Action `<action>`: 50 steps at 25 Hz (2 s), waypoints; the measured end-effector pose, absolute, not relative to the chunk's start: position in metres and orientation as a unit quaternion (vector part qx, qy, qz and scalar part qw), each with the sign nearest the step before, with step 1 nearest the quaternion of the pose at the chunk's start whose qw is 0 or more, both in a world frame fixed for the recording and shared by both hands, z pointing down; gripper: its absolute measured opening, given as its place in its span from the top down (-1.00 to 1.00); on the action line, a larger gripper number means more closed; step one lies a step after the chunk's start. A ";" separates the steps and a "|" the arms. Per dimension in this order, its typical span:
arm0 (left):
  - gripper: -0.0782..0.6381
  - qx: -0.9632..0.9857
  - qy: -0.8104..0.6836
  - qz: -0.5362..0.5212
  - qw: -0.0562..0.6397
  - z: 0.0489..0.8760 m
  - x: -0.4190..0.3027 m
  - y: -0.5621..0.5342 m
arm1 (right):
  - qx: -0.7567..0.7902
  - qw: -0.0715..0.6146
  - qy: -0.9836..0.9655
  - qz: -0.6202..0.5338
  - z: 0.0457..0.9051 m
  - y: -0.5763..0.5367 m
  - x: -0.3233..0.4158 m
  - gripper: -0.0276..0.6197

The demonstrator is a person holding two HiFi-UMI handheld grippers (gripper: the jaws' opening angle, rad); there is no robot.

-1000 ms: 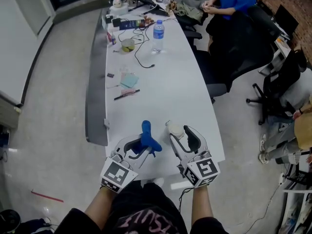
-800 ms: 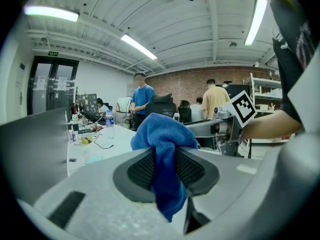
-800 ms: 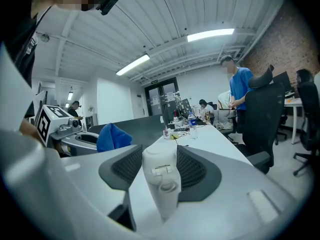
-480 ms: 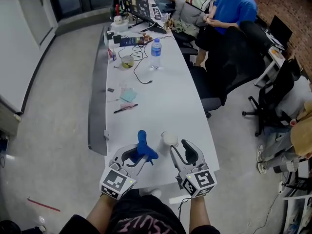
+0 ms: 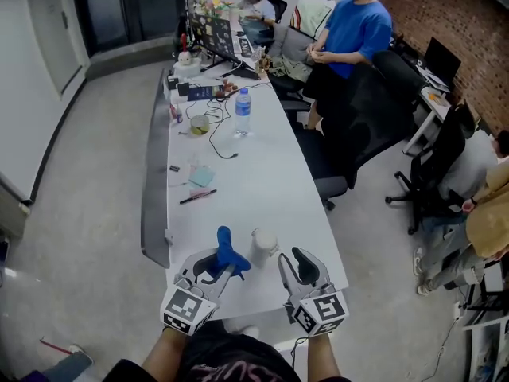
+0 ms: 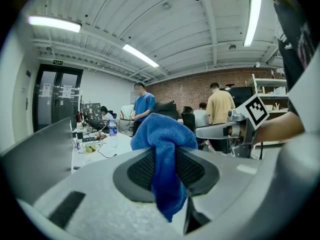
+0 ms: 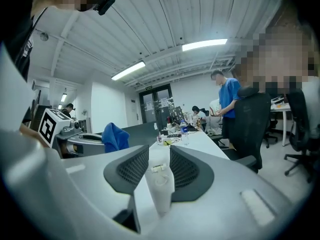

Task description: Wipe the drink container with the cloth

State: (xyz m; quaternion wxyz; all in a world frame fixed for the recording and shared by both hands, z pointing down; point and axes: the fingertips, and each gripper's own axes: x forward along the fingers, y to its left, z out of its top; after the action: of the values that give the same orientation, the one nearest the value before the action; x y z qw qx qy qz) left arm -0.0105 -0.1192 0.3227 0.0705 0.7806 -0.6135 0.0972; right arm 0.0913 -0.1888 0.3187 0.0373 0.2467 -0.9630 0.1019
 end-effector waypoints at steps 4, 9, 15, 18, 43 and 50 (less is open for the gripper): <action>0.49 0.777 -0.619 0.092 0.066 0.317 -0.008 -0.117 | 0.255 0.033 -0.962 0.096 0.314 -0.185 0.100 0.60; 0.49 0.777 -0.621 0.089 0.057 0.310 -0.006 -0.115 | 0.267 0.031 -0.959 0.091 0.311 -0.180 0.108 0.69; 0.49 0.776 -0.624 0.081 0.046 0.296 -0.002 -0.110 | 0.280 0.030 -0.956 0.088 0.307 -0.170 0.117 0.84; 0.50 0.773 -0.628 0.081 0.040 0.291 -0.003 -0.107 | 0.286 0.024 -0.954 0.084 0.303 -0.169 0.122 0.87; 0.51 0.770 -0.635 0.050 0.025 0.263 0.007 -0.101 | 0.318 0.016 -0.945 0.076 0.289 -0.155 0.143 0.93; 0.51 0.767 -0.639 0.045 0.022 0.260 0.005 -0.102 | 0.323 0.013 -0.943 0.079 0.289 -0.158 0.146 0.93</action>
State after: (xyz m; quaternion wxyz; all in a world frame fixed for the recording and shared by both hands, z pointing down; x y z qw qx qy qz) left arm 0.0046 -0.1020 0.2604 0.0222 0.7673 -0.6393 0.0453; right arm 0.1464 -0.1576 0.2890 0.0128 0.3234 -0.9429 0.0787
